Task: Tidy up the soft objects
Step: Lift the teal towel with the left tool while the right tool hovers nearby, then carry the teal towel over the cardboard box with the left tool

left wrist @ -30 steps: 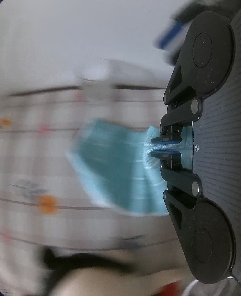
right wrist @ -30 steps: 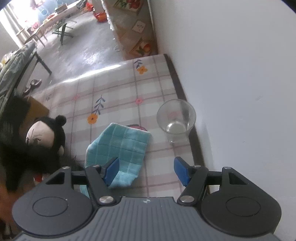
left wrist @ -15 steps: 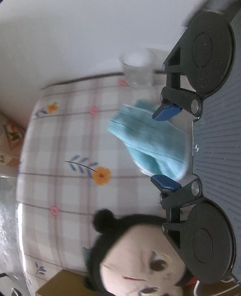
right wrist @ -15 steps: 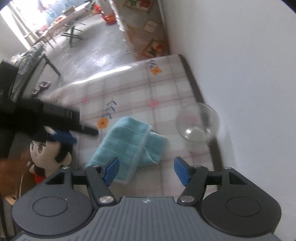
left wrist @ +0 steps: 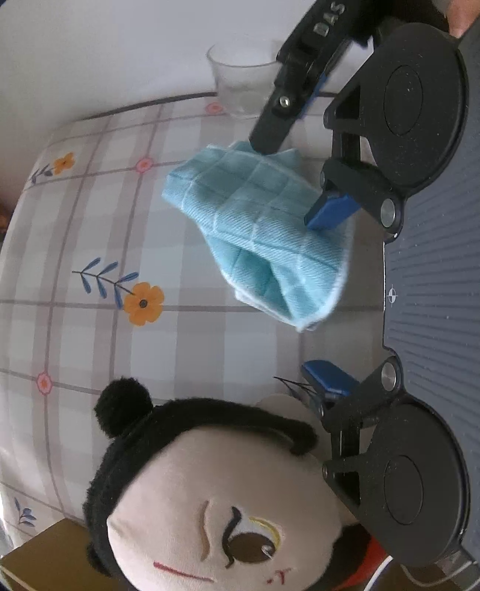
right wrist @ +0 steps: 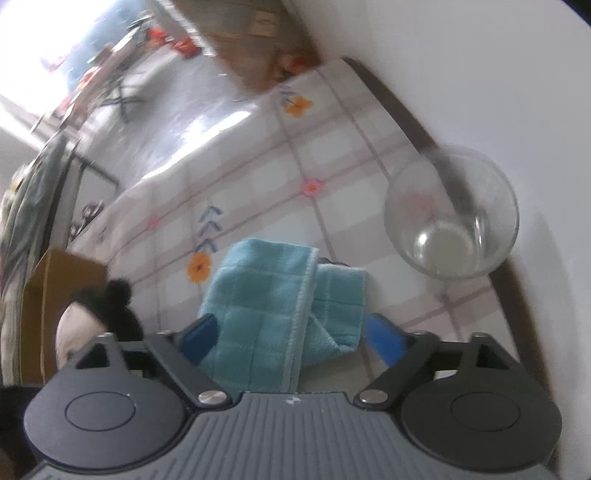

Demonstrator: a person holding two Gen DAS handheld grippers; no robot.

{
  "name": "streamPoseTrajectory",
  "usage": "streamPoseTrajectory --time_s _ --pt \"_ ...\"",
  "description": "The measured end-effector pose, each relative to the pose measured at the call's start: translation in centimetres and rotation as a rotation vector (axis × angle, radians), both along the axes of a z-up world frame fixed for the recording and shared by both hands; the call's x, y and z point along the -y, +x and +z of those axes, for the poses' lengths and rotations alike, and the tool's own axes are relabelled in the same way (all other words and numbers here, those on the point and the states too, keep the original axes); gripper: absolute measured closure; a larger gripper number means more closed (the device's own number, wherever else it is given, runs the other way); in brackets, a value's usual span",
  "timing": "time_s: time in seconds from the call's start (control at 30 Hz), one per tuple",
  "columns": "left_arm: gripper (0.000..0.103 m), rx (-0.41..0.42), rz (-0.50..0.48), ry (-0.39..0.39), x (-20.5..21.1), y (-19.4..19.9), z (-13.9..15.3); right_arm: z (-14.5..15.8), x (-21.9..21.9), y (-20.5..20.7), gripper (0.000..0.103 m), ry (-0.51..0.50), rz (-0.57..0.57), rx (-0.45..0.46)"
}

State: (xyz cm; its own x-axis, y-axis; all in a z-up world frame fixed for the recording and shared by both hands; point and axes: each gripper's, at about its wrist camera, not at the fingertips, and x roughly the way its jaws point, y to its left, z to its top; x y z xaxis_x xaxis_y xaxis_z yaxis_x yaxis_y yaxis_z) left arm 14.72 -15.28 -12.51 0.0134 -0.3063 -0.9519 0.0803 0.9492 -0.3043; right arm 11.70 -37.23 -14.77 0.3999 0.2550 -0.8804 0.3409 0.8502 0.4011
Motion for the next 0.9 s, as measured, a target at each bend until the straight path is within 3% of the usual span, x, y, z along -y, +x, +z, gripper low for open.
streamPoseTrajectory --time_s 0.2,0.23,0.43,0.5,0.57,0.6,0.67,0.77,0.9 --pt "0.021 0.011 -0.024 0.012 1.1 0.6 -1.9 -3.4 0.0 0.1 0.008 0.021 -0.085 -0.065" --pt "0.021 0.013 -0.030 0.015 1.3 0.6 -2.1 -3.7 -0.1 0.1 0.002 0.025 -0.093 -0.058" --pt "0.043 0.003 -0.043 0.008 2.0 -0.1 -3.3 -3.9 -1.8 0.9 0.003 -0.027 -0.039 0.010" --pt "0.050 0.022 -0.039 0.006 2.2 -0.2 -3.2 -3.7 -2.1 1.3 0.014 -0.042 -0.023 0.023" --pt "0.061 0.032 -0.045 0.011 2.2 -0.3 -3.1 -3.6 -2.3 1.5 0.040 -0.051 0.000 0.032" --pt "0.068 0.035 -0.044 0.010 2.1 -0.4 -3.1 -3.6 -2.1 1.5 0.045 -0.039 0.002 0.031" --pt "0.076 0.031 -0.041 -0.002 1.8 -0.5 -3.1 -3.9 -1.8 1.4 0.074 0.010 0.001 0.020" --pt "0.083 0.028 -0.028 -0.033 0.9 -0.8 -2.9 -3.4 -1.7 0.7 0.082 0.058 0.010 0.040" --pt "0.086 0.027 -0.012 -0.087 0.1 -1.3 -2.0 -0.9 -2.2 -0.5 0.084 0.072 0.066 0.107"
